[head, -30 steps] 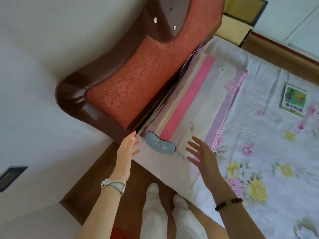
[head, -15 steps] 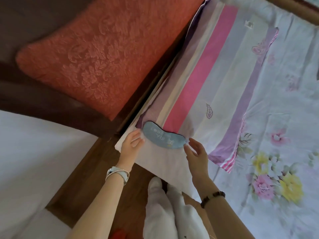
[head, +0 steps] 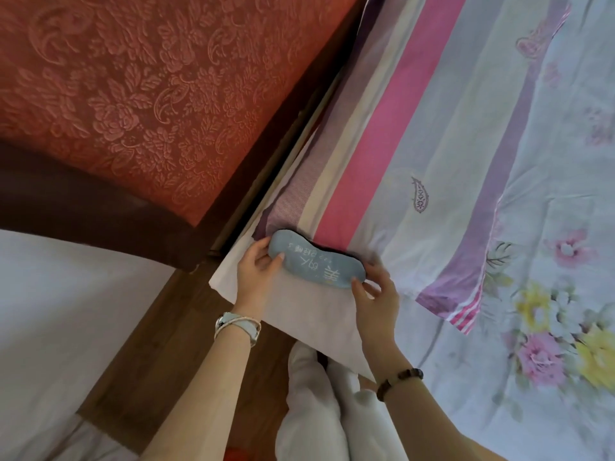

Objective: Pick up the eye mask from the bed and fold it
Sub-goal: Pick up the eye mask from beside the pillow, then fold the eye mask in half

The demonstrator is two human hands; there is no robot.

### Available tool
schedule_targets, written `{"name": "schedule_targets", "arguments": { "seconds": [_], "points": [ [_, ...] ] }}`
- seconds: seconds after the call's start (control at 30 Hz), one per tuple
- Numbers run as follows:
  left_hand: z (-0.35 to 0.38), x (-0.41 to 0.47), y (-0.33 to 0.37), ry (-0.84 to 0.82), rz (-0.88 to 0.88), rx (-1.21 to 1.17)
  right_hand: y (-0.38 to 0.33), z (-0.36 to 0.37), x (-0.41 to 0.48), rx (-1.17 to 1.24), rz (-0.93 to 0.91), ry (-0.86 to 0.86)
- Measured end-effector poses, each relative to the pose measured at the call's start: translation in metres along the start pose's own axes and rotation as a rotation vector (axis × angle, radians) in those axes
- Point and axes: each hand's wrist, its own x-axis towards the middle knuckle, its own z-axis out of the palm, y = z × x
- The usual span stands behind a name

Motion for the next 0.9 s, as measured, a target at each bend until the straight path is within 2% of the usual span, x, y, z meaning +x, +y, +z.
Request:
{"name": "schedule_targets", "arguments": {
  "seconds": [0.1, 0.23, 0.57, 0.77, 0.9],
  "points": [
    [-0.003, -0.006, 0.005, 0.006, 0.039, 0.036, -0.002, -0.004, -0.001, -0.023, 0.017, 0.016],
    [-0.014, -0.025, 0.026, 0.046, 0.038, -0.030, -0.024, -0.016, -0.013, 0.015, 0.027, 0.006],
    [-0.044, -0.108, 0.162, -0.006, 0.084, -0.241, -0.174, -0.070, -0.074, 0.057, -0.296, -0.056],
    [-0.052, -0.152, 0.235, -0.171, 0.005, -0.623, -0.267, -0.112, -0.114, 0.120, -0.469, -0.103],
    [-0.049, -0.172, 0.259, -0.231, -0.023, -0.710, -0.312, -0.131, -0.136, 0.120, -0.583, -0.138]
  ]
}}
